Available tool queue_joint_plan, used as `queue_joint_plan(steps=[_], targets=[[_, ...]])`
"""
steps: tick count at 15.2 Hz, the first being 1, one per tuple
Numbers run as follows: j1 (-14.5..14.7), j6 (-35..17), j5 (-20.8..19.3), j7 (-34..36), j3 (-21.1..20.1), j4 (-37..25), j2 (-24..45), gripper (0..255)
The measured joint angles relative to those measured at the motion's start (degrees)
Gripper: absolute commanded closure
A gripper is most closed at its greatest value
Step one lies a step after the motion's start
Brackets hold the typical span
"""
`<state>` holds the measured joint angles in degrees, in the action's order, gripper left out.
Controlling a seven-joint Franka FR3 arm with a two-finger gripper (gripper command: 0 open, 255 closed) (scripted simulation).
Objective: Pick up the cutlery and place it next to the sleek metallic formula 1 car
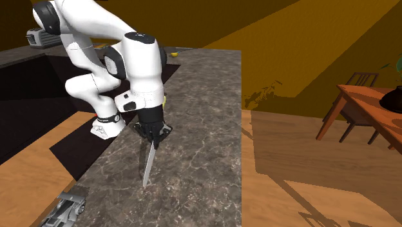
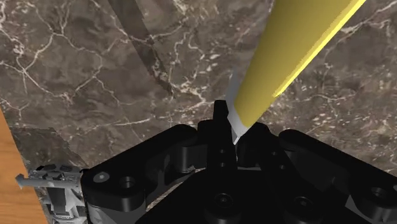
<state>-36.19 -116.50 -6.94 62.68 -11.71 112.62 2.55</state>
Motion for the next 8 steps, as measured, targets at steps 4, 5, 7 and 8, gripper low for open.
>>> queue_joint_plan(steps=[4, 5, 7, 8], targets=[[-2.4, 0.0, -0.2, -4.6, 2.2, -2.9, 2.5, 255], [-3.2, 0.1, -0.2, -6.0, 2.9, -4.3, 3.6, 255], [-4.4, 0.5, -0.3, -8.3, 3.9, -6.6, 5.3, 255], [-4.9, 0.4, -0.3, -9.2, 4.3, -7.4, 6.2, 255]])
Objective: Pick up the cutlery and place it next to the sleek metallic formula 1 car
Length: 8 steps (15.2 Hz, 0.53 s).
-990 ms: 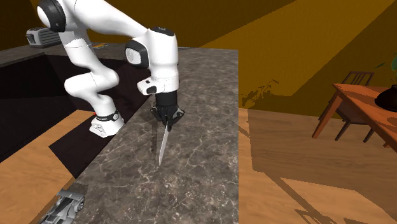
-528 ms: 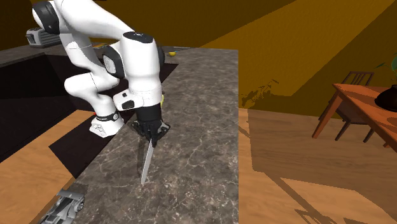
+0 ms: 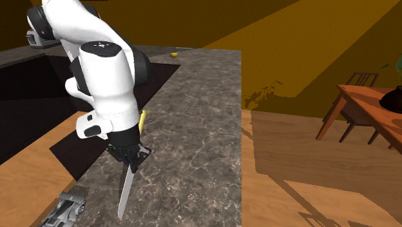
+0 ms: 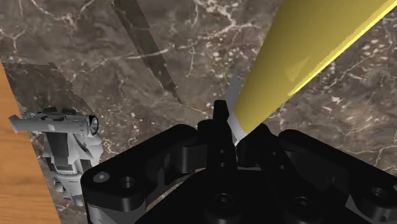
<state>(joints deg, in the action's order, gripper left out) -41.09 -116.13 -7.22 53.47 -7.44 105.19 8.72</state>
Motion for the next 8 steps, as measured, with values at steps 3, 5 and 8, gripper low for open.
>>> queue_joint_plan(steps=[3, 5, 8], targets=[[-2.1, 0.7, 0.1, -3.8, 1.5, -4.2, 3.3, 255], [-3.3, 1.7, 0.2, -6.1, 2.4, -8.5, 6.3, 255], [-4.0, 0.5, 0.2, -7.2, 2.8, -8.6, 7.4, 255]])
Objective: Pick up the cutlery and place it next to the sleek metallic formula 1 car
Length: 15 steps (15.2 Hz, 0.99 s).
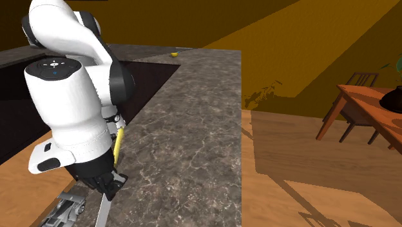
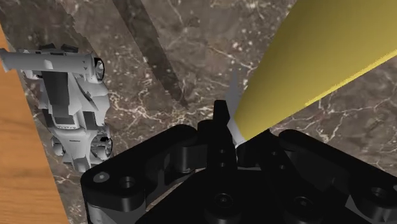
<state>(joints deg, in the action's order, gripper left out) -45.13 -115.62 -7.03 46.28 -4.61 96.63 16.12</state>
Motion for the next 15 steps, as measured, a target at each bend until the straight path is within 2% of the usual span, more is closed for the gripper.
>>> queue_joint_plan(steps=[15], targets=[[0.0, -9.7, -1.0, 1.1, 0.3, 5.8, 4.0, 255]])
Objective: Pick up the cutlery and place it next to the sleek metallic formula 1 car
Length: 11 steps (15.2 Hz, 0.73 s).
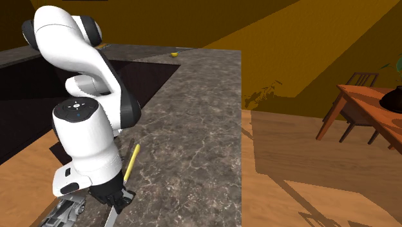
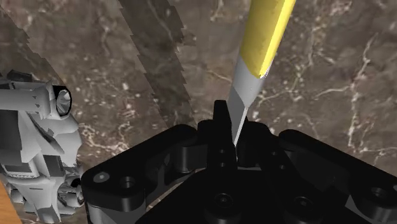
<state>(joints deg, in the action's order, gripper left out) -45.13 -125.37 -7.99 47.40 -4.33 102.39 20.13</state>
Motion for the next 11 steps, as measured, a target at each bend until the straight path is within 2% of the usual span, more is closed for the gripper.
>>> queue_joint_plan(steps=[4, 9, 10, 11], targets=[[0.0, -2.1, -0.3, 0.2, 0.1, 1.1, 1.1, 255], [0.0, -2.5, -0.3, 0.3, 0.2, 1.1, 1.4, 255], [0.0, -2.5, -0.3, 0.3, 0.2, 1.1, 1.4, 0], [0.0, -2.5, -0.3, 0.3, 0.2, 1.1, 1.4, 0]])
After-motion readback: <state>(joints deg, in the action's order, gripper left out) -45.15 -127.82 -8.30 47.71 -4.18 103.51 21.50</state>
